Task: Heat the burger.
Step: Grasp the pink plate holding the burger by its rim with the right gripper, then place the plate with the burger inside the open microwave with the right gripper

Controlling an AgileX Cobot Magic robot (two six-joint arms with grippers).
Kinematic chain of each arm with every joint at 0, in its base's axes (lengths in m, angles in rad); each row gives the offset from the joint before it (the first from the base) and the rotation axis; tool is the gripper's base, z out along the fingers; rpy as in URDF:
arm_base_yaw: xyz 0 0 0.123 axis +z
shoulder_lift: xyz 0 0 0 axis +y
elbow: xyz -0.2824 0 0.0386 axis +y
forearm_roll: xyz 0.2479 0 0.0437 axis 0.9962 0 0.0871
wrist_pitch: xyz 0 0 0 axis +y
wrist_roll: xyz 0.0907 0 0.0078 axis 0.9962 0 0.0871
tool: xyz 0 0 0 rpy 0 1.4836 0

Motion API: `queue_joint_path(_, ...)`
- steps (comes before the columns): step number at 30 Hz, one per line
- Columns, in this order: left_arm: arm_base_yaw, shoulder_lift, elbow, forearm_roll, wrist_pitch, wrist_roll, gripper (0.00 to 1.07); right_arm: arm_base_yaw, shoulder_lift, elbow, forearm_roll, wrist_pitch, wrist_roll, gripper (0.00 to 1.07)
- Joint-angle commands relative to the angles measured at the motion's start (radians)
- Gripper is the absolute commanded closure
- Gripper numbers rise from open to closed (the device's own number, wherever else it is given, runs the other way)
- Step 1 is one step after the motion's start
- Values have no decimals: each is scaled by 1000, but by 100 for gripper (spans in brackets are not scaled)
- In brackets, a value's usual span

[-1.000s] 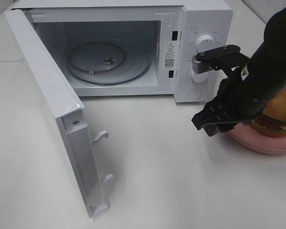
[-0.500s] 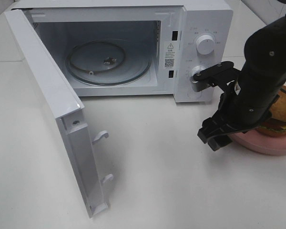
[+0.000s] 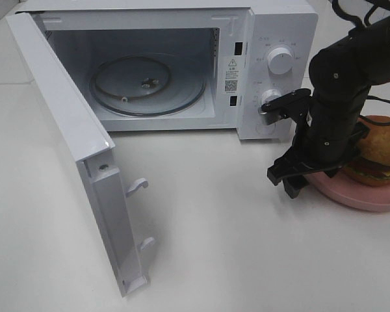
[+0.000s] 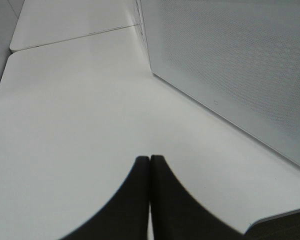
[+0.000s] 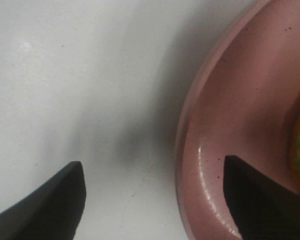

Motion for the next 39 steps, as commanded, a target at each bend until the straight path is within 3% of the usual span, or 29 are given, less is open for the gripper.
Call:
queue_joint_path(1, 1, -21, 4, -4, -13, -1, 106, -21, 29, -6, -10, -13, 5, 35)
queue_joint_path(10, 1, -21, 4, -4, -13, -1, 106, -29, 76, -6, 0, -17, -9, 51)
queue_joint_path(12, 1, -21, 4, -4, -13, -1, 106, -29, 78, -6, 0, -15, -34, 65)
queue_joint_path(13, 1, -21, 4, -4, -13, -1, 106, -29, 78, -6, 0, -15, -34, 65)
queue_joint_path(14, 1, -21, 4, -4, -13, -1, 106, -29, 78, -6, 0, -15, -34, 78)
queue_joint_path(17, 1, -21, 4, -4, -13, -1, 106, -29, 78, -6, 0, -15, -34, 84)
queue_joint_path(18, 1, -21, 4, -4, -13, -1, 106, -29, 78, -6, -1, -9, -34, 104)
queue_joint_path(33, 1, -21, 4, -4, -13, -1, 106, -26, 29, 6, 1, 15, -47, 107)
queue_joint_path(39, 1, -21, 4, -4, -13, -1, 106, -25, -103, 139, -1, -44, -99, 107)
